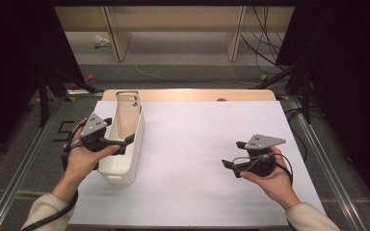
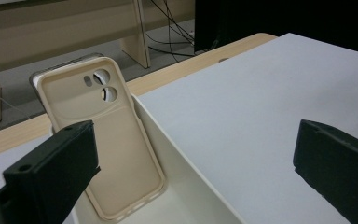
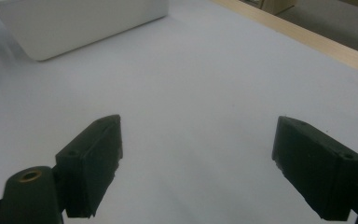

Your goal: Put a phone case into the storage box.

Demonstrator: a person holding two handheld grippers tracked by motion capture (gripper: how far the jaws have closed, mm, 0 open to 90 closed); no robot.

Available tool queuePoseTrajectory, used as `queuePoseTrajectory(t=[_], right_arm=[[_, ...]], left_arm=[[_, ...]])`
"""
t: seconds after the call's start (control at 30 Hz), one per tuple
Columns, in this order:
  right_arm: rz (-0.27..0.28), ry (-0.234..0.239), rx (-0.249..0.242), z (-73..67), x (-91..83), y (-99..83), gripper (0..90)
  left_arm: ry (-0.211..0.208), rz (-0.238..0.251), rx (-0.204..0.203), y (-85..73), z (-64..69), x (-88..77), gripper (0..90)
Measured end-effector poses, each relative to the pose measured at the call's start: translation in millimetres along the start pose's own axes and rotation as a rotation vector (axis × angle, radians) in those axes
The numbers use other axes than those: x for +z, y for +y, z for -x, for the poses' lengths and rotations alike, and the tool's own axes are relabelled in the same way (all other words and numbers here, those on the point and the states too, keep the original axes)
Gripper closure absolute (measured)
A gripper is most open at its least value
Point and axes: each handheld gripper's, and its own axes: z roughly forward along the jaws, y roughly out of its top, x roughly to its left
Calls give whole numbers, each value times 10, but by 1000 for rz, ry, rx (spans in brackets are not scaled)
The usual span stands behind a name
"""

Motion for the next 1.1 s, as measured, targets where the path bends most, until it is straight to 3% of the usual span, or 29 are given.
queuePoseTrajectory(t=[0.2, 0.4, 1.1], right_arm=[[0, 0, -1, 3, 0, 0, 169], [0, 2, -1, 0, 0, 0, 168], [5, 1, -1, -1, -10, 6, 169]], left_arm=[[-17, 33, 5, -49, 87, -64, 0], [-19, 24, 24, -94, 175, -102, 0], [-66, 40, 32, -330, 414, -293, 0]])
